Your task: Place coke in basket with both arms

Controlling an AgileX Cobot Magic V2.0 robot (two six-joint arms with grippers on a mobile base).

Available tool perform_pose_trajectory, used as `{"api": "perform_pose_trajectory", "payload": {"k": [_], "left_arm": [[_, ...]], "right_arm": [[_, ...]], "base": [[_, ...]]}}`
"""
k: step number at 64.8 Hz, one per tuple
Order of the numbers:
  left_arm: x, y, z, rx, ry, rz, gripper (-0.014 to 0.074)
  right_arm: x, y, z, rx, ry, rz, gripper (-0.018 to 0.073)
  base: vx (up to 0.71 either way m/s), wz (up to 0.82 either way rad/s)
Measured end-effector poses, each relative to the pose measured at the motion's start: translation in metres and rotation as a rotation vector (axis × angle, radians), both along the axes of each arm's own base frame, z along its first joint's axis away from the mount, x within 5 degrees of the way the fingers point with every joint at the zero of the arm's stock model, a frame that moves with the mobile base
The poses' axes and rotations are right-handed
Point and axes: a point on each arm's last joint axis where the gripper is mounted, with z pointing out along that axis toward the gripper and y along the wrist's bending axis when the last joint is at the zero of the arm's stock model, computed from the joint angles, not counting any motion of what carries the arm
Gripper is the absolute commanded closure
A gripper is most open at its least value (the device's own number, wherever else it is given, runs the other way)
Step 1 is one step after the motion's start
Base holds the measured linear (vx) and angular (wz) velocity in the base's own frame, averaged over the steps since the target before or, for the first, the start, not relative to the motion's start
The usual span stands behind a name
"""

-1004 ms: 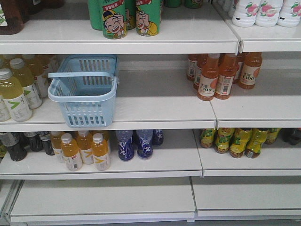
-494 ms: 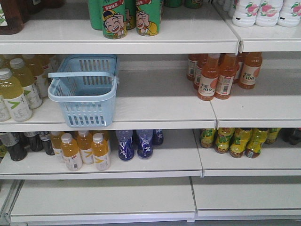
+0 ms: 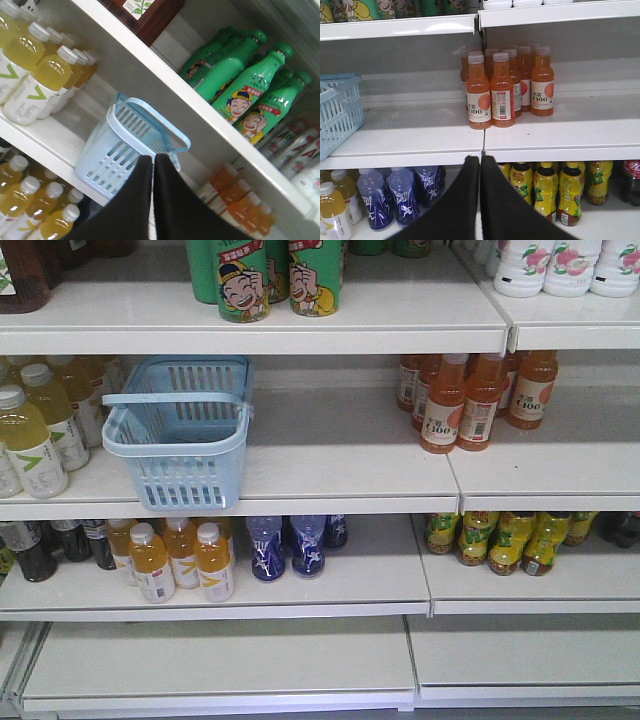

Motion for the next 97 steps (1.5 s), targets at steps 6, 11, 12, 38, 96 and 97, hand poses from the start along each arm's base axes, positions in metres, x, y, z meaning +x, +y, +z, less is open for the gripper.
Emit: {"api": "perform_pose_trajectory", "payload": {"k": [6,11,12,38,96,97], "left_arm": [[0.000,0.000,0.001,-0.071,-0.017,-0.002,0.0603],[-0.001,0.002,0.005,-0.144,-0.063,0.002,0.0603],[-0.001,0.002,0.006,-0.172,-0.078,0.003,0.0603],[-0.030,0.002,0.092,-0.510,-0.622,-0.177,0.0603],[0.160,-0.029,0.091,-0.380,0.114,-0.383,0.0017],[0.162,-0.030,0.089,-0.384,0.116,-0.395,0.0017]], "right_arm": [[0.000,0.000,0.000,0.000,0.000,0.000,0.0564],[0.000,0.000,0.000,0.000,0.000,0.000,0.0564],[0.000,0.000,0.000,0.000,0.000,0.000,0.0564],[0.000,0.000,0.000,0.000,0.000,0.000,0.0564],[0.000,0.000,0.000,0.000,0.000,0.000,0.0564],[0.000,0.000,0.000,0.000,0.000,0.000,0.0564]], "base": [[0.00,0.00],[0.00,0.00],[0.00,0.00],[0.00,0.00],[0.00,0.00],[0.00,0.00]]}}
